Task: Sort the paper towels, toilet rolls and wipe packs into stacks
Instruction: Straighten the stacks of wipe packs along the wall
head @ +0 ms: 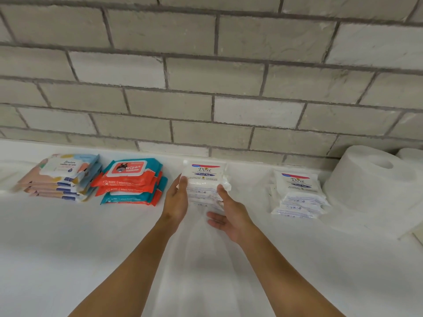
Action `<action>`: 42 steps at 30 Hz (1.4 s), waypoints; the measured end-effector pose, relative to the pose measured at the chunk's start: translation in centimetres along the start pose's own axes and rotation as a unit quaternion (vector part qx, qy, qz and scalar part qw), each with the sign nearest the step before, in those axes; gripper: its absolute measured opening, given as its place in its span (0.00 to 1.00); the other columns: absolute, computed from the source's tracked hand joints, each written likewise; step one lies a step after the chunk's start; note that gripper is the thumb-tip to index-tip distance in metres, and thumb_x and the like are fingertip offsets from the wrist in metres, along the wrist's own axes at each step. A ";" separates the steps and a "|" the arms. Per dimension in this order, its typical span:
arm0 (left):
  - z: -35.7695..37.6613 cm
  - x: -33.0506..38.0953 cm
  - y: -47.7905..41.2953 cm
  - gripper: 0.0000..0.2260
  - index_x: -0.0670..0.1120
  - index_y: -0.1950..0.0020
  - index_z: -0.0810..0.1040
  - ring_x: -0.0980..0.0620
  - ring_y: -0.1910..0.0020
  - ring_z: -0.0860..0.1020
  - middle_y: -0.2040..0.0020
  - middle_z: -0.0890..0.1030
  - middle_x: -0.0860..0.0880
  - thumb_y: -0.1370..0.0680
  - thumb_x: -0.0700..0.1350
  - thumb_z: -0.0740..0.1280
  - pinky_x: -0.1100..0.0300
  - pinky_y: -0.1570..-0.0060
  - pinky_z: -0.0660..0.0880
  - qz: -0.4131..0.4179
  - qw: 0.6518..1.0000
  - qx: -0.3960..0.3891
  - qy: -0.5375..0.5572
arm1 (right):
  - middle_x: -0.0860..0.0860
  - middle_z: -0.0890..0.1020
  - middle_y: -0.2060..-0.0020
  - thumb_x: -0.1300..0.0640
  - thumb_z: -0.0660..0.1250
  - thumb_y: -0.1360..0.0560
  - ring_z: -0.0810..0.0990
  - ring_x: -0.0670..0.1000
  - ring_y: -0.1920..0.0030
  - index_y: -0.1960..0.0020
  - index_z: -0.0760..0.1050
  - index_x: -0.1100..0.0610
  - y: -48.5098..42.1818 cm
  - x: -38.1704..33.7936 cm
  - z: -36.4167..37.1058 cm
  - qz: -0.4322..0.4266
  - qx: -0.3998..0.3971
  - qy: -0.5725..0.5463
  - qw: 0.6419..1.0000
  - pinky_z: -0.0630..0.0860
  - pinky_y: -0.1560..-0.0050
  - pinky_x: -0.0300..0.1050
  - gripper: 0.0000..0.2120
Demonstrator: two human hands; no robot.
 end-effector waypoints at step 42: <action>-0.9 -3.5 9.9 0.06 0.46 0.44 0.77 0.41 0.49 0.81 0.44 0.81 0.43 0.20 0.42 0.65 0.49 0.47 0.78 -0.015 0.998 0.029 0.059 | 0.51 0.79 0.47 0.42 0.65 0.23 0.81 0.56 0.48 0.44 0.73 0.50 9.2 -1.7 -10.3 -0.121 0.108 0.052 0.985 0.82 0.48 0.53 0.14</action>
Point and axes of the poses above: each hand's wrist, its own y-axis away from the middle knuckle, its own z-axis out of the palm, x = y × z, the point moved 10 cm from there along -y, towards the middle knuckle
